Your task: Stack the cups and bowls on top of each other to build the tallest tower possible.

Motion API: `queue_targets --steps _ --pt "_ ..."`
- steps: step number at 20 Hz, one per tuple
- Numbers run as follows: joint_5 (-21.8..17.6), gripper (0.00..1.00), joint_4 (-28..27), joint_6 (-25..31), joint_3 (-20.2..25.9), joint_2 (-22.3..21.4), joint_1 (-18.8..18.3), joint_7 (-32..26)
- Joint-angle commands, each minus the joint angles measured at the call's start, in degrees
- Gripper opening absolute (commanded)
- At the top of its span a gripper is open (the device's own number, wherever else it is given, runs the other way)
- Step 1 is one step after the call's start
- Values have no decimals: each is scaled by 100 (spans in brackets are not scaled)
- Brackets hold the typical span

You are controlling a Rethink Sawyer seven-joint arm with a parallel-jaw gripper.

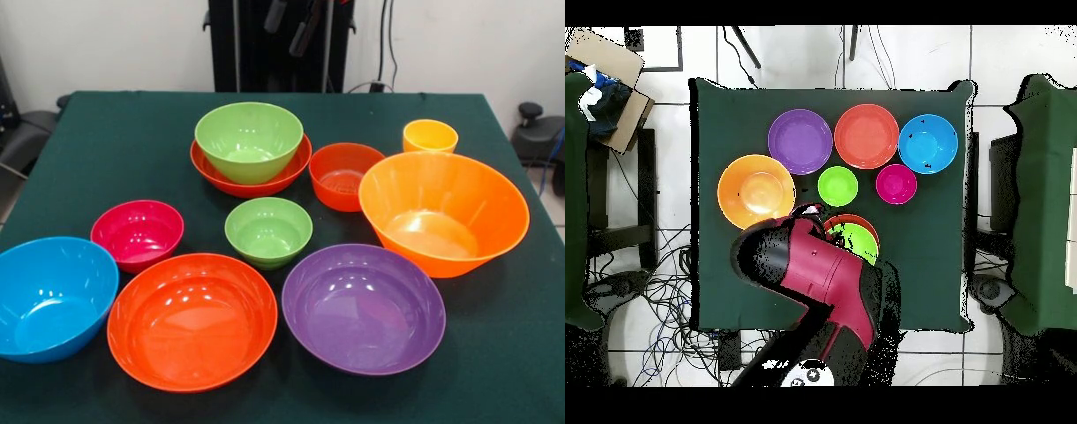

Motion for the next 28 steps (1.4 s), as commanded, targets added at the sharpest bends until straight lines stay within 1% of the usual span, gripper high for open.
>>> queue_targets --steps 1,4,11,16,22,28 --pt "255 100 -382 504 591 377 72 1052" --pt "342 100 -430 413 601 475 82 1115" --pt "620 100 -641 465 515 684 210 1357" --pt "826 100 -917 750 386 826 340 1544" --pt "1080 100 -1276 968 343 1026 395 1739" --pt "1194 100 -1529 1088 286 1193 415 1859"
